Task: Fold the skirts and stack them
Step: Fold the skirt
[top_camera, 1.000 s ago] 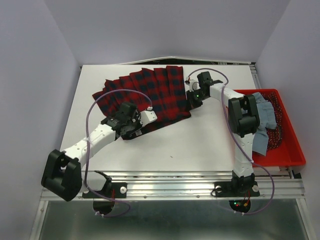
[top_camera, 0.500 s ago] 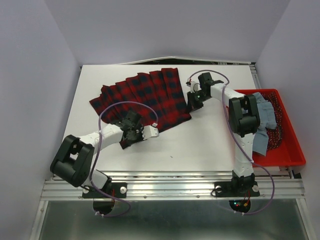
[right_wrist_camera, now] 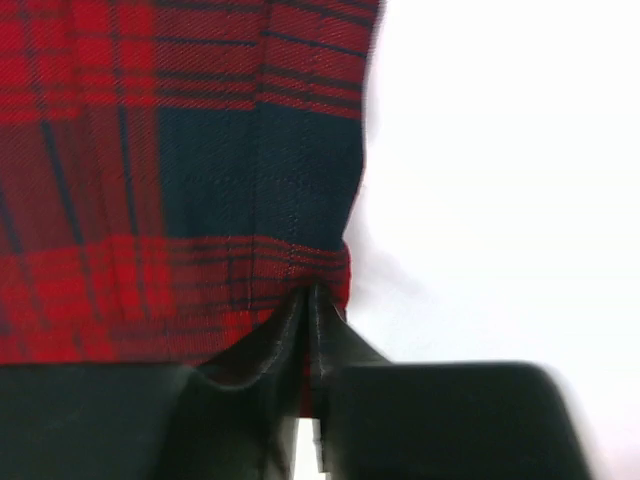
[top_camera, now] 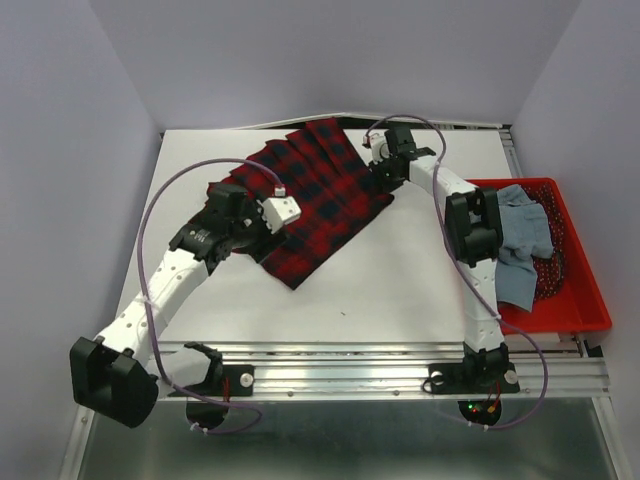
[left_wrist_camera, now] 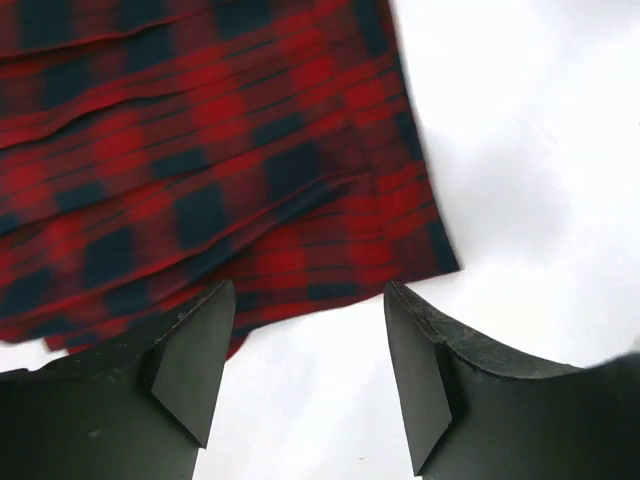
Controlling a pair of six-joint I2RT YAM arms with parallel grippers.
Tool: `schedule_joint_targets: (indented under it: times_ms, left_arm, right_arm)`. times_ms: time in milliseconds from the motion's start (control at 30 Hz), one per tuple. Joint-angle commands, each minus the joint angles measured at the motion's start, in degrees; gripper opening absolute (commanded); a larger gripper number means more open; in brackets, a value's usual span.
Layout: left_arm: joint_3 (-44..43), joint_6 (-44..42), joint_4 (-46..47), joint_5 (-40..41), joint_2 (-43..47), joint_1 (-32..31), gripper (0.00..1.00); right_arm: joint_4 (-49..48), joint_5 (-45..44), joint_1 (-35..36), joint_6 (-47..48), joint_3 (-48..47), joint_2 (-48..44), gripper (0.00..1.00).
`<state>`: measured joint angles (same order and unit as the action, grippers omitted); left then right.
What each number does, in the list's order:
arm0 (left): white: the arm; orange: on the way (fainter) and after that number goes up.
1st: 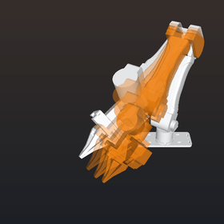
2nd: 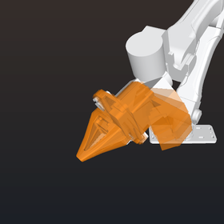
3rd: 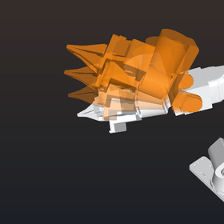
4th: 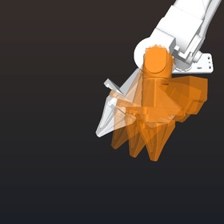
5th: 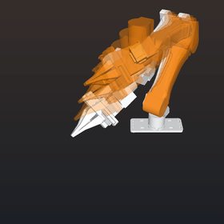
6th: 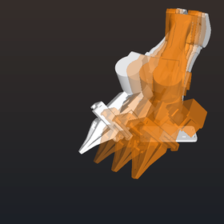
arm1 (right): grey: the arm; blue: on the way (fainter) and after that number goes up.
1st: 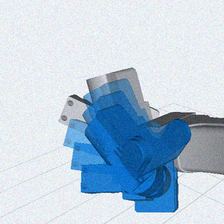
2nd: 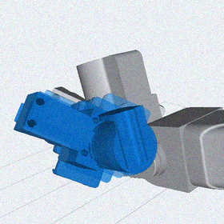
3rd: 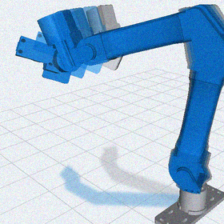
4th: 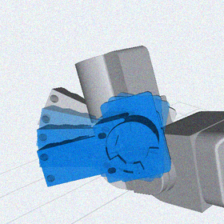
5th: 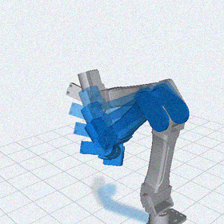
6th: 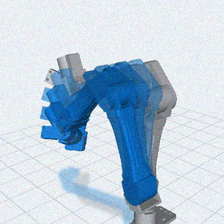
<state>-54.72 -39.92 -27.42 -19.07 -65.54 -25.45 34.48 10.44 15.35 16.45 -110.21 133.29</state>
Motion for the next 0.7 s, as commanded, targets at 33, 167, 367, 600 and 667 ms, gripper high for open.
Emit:
schedule_joint_targets:
  times_ms: [33,167,367,600,667]
  left_arm:
    - [-0.56,9.68,6.49,-1.24,-3.18,11.7,0.69]
    - [-2.76,12.67,10.89,0.69,-9.86,17.27,0.63]
    - [-8.9,13.29,15.46,6.15,-25.5,20.79,0.59]
    - [-11.2,12.67,12.49,4.4,-35.88,22.02,0.51]
    - [-10.41,13.38,11.08,2.38,-36.94,22.02,0.48]
  right_arm:
    - [-11.97,-20.08,3.89,7.81,-7.09,5.92,0.6]
    - [-10.93,-21.08,5.73,6.5,-10.99,4.35,0.88]
    - [-6.01,-8.28,9.25,2.81,-3.45,-8.73,0.85]
    - [-2.84,9.06,20.41,-5.26,13.79,-18.24,0.66]
    - [-3.28,12.32,21.91,-7.04,16.16,-17.29,0.6]
